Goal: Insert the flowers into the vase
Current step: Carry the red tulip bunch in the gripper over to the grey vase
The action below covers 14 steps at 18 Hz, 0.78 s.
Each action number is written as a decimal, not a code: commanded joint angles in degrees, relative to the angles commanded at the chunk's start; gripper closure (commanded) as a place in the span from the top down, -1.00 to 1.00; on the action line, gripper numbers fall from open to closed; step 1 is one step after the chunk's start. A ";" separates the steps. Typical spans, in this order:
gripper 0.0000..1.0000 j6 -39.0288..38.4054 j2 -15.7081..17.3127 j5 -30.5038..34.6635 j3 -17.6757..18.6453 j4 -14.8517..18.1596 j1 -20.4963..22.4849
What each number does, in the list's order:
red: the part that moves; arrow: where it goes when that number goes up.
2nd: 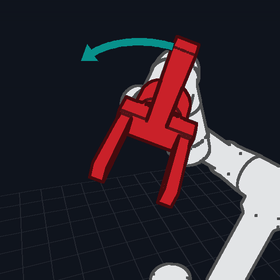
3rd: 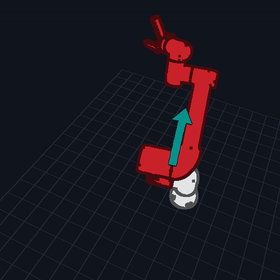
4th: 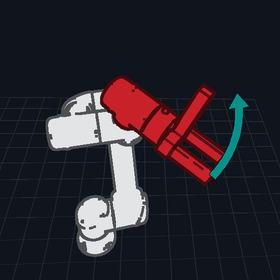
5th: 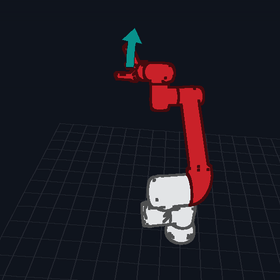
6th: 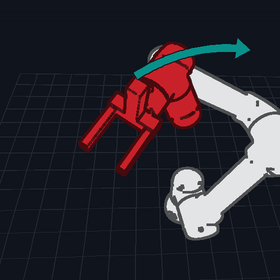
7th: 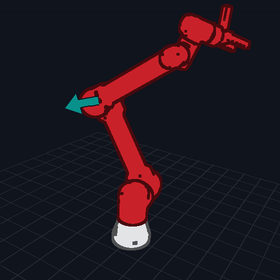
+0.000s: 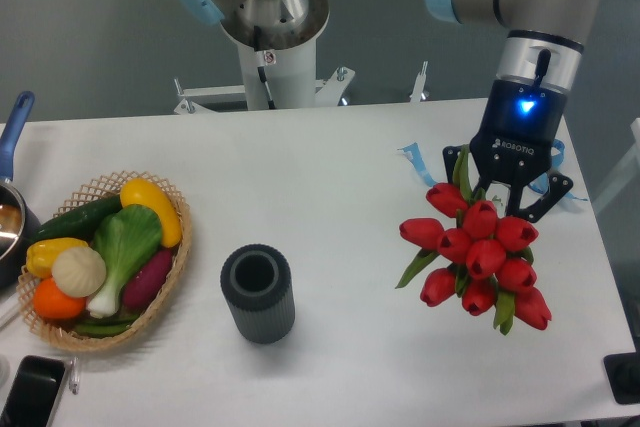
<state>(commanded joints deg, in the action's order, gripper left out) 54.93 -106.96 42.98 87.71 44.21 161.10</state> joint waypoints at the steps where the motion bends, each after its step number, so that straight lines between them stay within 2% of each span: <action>1: -0.26 0.00 -0.09 0.00 0.09 -0.35 0.00; 12: -0.27 0.00 -0.09 0.53 1.23 -0.88 -0.88; 14: -0.26 0.00 -0.52 -0.08 1.14 -1.23 -2.97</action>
<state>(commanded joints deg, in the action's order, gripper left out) 54.93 -107.49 42.90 88.86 42.98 158.13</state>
